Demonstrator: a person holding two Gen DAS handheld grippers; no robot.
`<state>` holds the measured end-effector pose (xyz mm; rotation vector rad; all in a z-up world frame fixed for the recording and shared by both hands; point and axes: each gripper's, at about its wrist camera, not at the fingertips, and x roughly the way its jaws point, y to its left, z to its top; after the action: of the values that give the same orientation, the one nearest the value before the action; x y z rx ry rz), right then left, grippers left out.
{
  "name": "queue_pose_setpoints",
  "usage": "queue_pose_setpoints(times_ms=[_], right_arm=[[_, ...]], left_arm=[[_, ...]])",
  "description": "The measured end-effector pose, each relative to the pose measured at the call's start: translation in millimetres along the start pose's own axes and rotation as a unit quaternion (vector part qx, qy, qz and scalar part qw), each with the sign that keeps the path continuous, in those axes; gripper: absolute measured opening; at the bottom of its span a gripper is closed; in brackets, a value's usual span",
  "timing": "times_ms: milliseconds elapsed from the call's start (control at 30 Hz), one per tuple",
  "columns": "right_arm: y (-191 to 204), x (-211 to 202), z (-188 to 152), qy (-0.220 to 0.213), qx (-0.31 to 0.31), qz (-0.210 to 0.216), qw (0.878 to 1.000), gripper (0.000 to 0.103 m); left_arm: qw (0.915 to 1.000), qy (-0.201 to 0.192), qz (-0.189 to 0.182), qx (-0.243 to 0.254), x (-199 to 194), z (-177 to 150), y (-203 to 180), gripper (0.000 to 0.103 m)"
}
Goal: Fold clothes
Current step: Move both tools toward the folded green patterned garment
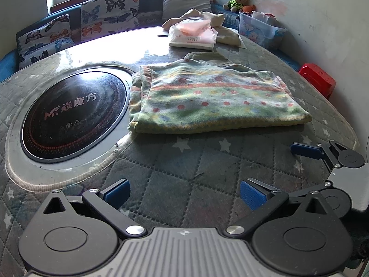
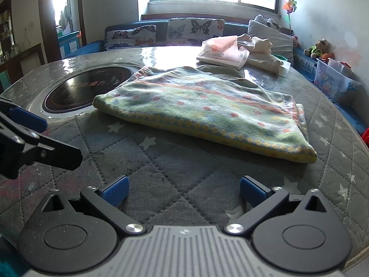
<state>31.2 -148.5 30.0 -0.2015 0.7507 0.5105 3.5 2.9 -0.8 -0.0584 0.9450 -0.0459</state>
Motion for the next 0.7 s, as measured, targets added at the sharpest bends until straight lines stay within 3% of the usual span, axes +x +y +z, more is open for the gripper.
queue_pose_setpoints(times_ms=[200, 700], right_arm=[[-2, -2, 11, 0.010, -0.012, 0.012, 1.000, 0.098], [-17, 5, 59, 0.003, -0.011, 0.019, 1.000, 0.087]], left_arm=[[1.0000, 0.000, 0.002, 0.003, 3, 10, 7, 0.103], [0.9970, -0.060, 0.031, 0.037, 3, 59, 9, 0.100]])
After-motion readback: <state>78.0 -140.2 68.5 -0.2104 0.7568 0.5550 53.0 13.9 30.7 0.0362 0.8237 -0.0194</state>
